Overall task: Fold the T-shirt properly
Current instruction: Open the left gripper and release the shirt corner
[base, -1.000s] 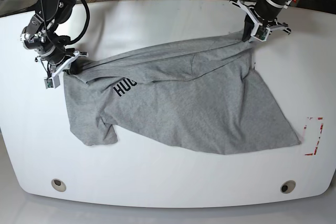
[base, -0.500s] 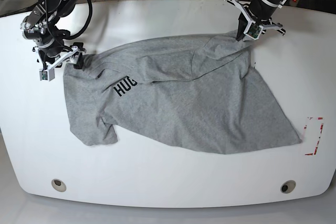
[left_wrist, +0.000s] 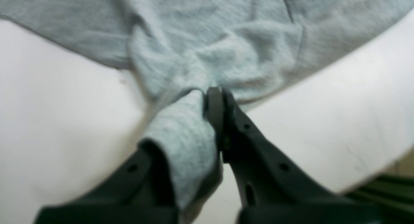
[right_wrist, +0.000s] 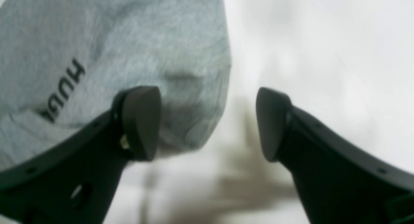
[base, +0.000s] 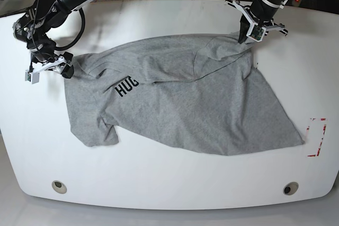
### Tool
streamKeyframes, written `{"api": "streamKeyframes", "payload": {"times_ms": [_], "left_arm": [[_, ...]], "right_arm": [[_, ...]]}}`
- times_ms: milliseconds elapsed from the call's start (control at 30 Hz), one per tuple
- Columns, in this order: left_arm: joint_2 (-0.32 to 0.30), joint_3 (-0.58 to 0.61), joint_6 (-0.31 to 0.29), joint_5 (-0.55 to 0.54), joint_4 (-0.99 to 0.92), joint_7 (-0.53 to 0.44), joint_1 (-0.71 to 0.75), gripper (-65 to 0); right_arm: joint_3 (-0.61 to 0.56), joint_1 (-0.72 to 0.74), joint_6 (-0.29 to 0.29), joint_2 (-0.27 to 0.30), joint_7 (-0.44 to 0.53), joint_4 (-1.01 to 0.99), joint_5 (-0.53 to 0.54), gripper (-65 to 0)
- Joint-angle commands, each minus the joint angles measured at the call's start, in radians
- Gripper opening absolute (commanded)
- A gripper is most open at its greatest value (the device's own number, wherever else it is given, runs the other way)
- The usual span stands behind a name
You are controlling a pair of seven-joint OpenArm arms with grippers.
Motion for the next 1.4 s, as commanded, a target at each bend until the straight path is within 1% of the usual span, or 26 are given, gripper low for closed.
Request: {"api": "streamKeyframes", "payload": {"times_ms": [0, 200, 267, 333, 367, 467, 600, 633, 733, 767, 833, 900, 1000, 1033, 1067, 1100, 1133, 1200, 1267, 1367], "left_arm": [[0.001, -0.017, 0.006, 0.009, 0.019, -0.020, 0.002, -65.0], [0.017, -0.032, 0.006, 0.009, 0.020, -0.020, 0.000, -65.0], [0.017, -0.032, 0.006, 0.009, 0.022, -0.020, -0.012, -65.0], [0.017, -0.032, 0.006, 0.009, 0.022, -0.020, -0.015, -65.0], [0.017, -0.032, 0.006, 0.009, 0.022, -0.020, -0.017, -65.0], [0.033, -0.031, 0.006, 0.008, 0.022, -0.020, -0.018, -65.0], [0.063, -0.032, 0.006, 0.008, 0.023, -0.020, -0.018, -65.0], [0.064, -0.032, 0.006, 0.008, 0.023, -0.020, -0.018, -65.0], [0.066, -0.032, 0.006, 0.004, 0.026, -0.020, -0.018, -65.0], [0.075, -0.032, 0.006, 0.004, 0.033, -0.020, -0.018, -63.9], [0.090, -0.034, 0.006, 0.004, 0.039, -0.018, -0.018, -58.2], [0.098, -0.035, 0.006, 0.003, 0.042, -0.018, -0.020, -44.7], [0.098, -0.034, 0.006, 0.003, 0.043, -0.018, -0.033, -21.5], [0.101, -0.034, 0.006, 0.001, 0.043, -0.018, -0.040, -14.7], [0.107, -0.037, 0.006, -0.002, 0.042, -0.020, -0.046, -9.7], [0.122, -0.042, 0.006, -0.014, 0.040, -0.020, -0.049, -7.1], [0.135, -0.066, 0.006, -0.037, 0.040, -0.020, -0.050, -6.4], [0.156, -0.141, 0.006, -0.094, 0.036, -0.018, -0.066, -7.2], [0.184, -0.236, 0.006, -0.180, 0.019, -0.015, -0.098, -7.1], [0.204, -0.344, 0.006, -0.284, -0.027, -0.004, -0.150, -6.7]], "right_arm": [[0.000, 0.032, 0.002, 0.018, 0.016, -0.032, 0.006, -20.6], [-0.003, 0.078, 0.001, 0.037, 0.099, -0.198, -0.023, -20.6], [-0.003, 0.093, 0.001, 0.037, 0.105, -0.239, -0.023, -20.8], [-0.006, 0.096, 0.001, 0.035, 0.110, -0.266, -0.023, -23.0], [-0.015, 0.106, 0.001, 0.033, 0.112, -0.278, -0.023, -25.8], [-0.061, 0.115, 0.001, 0.033, 0.138, -0.304, -0.023, -39.6], [-0.121, 0.115, 0.001, 0.033, 0.178, -0.307, -0.023, -62.6], [-0.132, 0.115, 0.001, 0.033, 0.178, -0.307, -0.023, -65.0], [-0.153, 0.115, 0.001, 0.038, 0.179, -0.305, -0.023, -65.0], [-0.162, 0.115, 0.001, 0.040, 0.179, -0.305, -0.023, -65.0], [-0.173, 0.115, 0.001, 0.043, 0.179, -0.304, -0.023, -65.0], [-0.184, 0.115, 0.001, 0.055, 0.179, -0.304, -0.023, -65.0], [-0.199, 0.115, 0.001, 0.060, 0.182, -0.304, -0.023, -65.0], [-0.199, 0.115, 0.001, 0.060, 0.185, -0.305, -0.023, -65.0], [-0.199, 0.113, 0.001, 0.060, 0.194, -0.305, -0.023, -65.0], [-0.199, 0.113, 0.001, 0.060, 0.201, -0.305, -0.023, -65.0], [-0.199, 0.113, 0.001, 0.060, 0.205, -0.307, -0.023, -65.0], [-0.199, 0.113, 0.001, 0.060, 0.210, -0.310, -0.023, -65.0], [-0.201, 0.113, 0.001, 0.056, 0.210, -0.310, -0.023, -65.0], [-0.201, 0.113, 0.001, 0.056, 0.210, -0.310, -0.023, -65.0]]}}
